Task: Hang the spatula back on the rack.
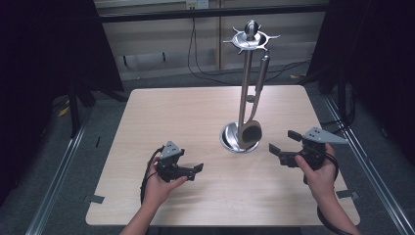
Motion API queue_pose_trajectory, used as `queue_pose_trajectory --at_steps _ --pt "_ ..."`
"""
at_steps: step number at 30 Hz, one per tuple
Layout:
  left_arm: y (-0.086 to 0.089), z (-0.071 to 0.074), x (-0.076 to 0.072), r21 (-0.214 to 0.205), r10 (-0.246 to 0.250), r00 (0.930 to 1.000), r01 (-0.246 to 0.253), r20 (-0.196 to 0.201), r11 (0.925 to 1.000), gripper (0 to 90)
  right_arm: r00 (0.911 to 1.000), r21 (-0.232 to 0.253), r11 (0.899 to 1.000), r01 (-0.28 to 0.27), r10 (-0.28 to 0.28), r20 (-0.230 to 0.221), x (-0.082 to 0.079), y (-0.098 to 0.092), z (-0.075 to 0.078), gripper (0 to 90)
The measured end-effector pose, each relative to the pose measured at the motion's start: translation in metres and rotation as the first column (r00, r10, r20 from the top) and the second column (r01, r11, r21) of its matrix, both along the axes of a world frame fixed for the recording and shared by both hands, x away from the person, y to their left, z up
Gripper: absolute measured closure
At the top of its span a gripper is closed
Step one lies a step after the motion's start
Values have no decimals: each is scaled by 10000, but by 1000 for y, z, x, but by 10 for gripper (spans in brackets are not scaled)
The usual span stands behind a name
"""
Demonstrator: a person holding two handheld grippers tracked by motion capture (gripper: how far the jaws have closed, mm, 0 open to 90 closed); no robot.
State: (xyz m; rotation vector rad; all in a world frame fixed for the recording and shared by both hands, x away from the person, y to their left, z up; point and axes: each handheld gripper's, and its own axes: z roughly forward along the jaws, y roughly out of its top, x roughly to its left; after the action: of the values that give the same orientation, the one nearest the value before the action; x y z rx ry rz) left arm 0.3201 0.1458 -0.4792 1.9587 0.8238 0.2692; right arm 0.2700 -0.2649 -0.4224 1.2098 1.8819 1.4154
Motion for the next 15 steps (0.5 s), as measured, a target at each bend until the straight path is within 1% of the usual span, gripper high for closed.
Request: queue_pose_trajectory --at_steps 5,6,12,13,15 --pt "0 0 0 -107 62 10000 -63 -23 9999 56 9999 -96 10000 -7 6 -150 -2 -3 -6 99" --pt "0 0 0 -99 52 10000 -52 -25 9999 56 9998 -250 9997 -17 13 -174 -3 -3 -7 99" --pt "1 1 0 -96 3 10000 -3 -11 10000 53 9996 -309 9995 -83 75 -275 -6 -3 -14 99" --pt "1 1 0 -86 -4 10000 4 7 10000 53 9995 -430 9990 -124 111 -296 -7 -4 -15 99" --pt "1 1 0 -63 23 10000 -23 5 10000 51 9994 -511 9986 -142 125 -331 -8 -5 -18 99"
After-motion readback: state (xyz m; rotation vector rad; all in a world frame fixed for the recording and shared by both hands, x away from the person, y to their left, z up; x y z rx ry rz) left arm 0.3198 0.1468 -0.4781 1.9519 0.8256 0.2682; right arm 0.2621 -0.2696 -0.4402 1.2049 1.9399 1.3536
